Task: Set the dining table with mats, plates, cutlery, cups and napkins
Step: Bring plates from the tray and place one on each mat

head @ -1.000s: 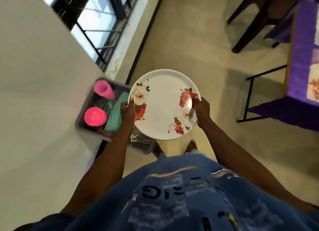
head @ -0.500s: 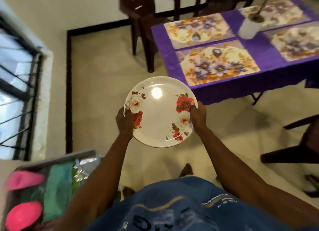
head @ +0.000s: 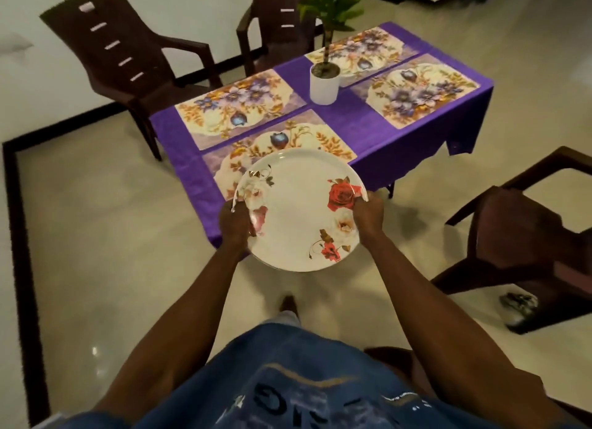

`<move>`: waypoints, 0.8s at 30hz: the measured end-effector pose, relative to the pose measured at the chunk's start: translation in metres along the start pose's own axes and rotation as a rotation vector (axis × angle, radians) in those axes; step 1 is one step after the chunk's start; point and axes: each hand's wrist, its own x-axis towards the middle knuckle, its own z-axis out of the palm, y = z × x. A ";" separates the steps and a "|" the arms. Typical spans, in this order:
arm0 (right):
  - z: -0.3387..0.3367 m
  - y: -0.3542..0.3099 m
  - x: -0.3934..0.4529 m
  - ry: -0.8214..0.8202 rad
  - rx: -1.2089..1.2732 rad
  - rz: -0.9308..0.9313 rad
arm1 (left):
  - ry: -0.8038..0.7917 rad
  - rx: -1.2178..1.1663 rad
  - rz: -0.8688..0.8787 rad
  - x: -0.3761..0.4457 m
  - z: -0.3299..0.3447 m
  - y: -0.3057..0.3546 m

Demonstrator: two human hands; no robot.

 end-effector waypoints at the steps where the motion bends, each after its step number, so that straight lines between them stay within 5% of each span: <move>1: -0.004 -0.004 0.012 0.013 0.009 0.006 | -0.012 0.006 0.004 0.012 0.016 0.000; 11: -0.015 -0.036 0.199 0.062 -0.114 0.074 | -0.049 0.053 -0.013 0.116 0.195 0.015; 24: -0.016 -0.086 0.413 -0.169 -0.414 0.091 | 0.139 0.097 -0.142 0.153 0.352 0.087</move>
